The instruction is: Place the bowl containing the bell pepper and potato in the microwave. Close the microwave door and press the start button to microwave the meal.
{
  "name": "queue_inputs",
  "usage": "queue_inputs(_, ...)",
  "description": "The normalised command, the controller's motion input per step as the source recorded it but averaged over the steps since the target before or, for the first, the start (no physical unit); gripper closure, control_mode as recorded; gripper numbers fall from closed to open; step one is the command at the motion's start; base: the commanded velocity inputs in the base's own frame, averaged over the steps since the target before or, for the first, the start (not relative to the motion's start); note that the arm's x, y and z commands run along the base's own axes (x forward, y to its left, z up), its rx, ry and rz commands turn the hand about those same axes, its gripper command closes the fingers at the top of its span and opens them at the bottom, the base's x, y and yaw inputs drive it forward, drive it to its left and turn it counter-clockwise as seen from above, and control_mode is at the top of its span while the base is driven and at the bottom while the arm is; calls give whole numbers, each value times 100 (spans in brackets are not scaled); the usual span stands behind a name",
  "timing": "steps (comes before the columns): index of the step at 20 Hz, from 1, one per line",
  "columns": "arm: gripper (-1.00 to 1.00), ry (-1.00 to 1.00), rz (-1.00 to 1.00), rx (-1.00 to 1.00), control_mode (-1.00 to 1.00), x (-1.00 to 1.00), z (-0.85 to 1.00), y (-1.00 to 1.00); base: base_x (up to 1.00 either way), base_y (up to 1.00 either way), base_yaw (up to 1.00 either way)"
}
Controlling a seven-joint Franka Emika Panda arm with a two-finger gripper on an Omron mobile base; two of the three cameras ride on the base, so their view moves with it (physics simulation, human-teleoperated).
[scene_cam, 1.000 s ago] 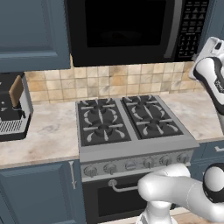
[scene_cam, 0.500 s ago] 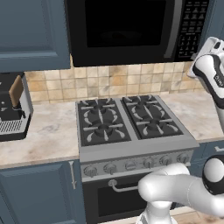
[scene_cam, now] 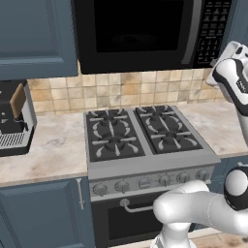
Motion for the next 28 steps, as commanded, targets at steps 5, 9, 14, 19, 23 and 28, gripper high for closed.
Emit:
queue_inputs(5, 100, 0, 0, 1, -100, 19, -8, 0, 0, 0, 0)
queue_inputs(9, 100, 0, 0, 3, -100, 26, 0, -3, 0, 0, 0)
queue_inputs(14, 100, 0, 0, 4, -100, 23, 0, -9, 0, 0, 0)
queue_inputs(19, 100, 0, 0, 4, -100, 18, -2, -15, 0, 0, 0)
queue_inputs(23, 100, 0, 0, 4, -100, 16, -5, -14, 0, 0, 0)
queue_inputs(28, 100, 0, 0, 3, -100, 12, -9, -7, 0, 0, 0)
